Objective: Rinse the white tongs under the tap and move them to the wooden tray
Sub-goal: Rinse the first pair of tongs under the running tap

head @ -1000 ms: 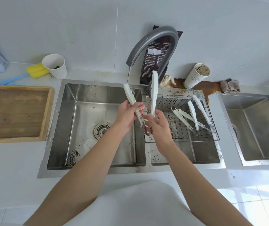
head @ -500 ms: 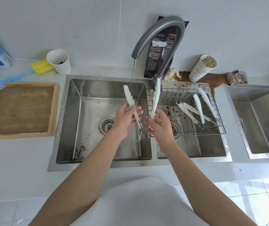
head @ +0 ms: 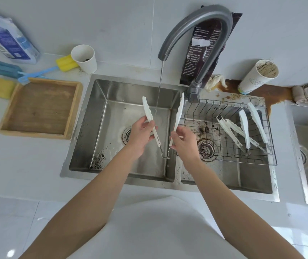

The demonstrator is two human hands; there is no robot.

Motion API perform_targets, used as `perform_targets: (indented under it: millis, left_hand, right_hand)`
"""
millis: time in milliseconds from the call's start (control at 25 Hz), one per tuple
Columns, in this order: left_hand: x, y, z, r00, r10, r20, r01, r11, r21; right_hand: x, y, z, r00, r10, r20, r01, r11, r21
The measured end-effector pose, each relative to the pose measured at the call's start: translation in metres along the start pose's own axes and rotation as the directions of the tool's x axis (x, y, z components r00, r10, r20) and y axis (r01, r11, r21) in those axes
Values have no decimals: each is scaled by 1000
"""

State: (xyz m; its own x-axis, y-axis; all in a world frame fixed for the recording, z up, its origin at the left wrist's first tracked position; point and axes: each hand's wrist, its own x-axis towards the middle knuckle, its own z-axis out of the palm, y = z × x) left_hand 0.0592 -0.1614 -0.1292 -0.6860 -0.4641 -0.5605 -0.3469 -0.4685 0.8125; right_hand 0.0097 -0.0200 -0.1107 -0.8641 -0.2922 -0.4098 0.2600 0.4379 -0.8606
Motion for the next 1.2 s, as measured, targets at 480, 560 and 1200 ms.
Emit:
perform_targets:
  millis: [480, 560, 1200]
  left_hand:
    - [7, -48, -2, 946, 114, -305, 17, 918, 396]
    - [8, -55, -3, 939, 109, -326, 46, 900, 433]
    - [41, -123, -39, 960, -226, -166, 278, 850, 448]
  right_hand:
    - [13, 51, 16, 974, 60, 218, -9, 974, -228]
    - [14, 59, 21, 968, 98, 232, -41, 970, -239]
    - [31, 112, 83, 889, 442, 123, -380, 859, -344]
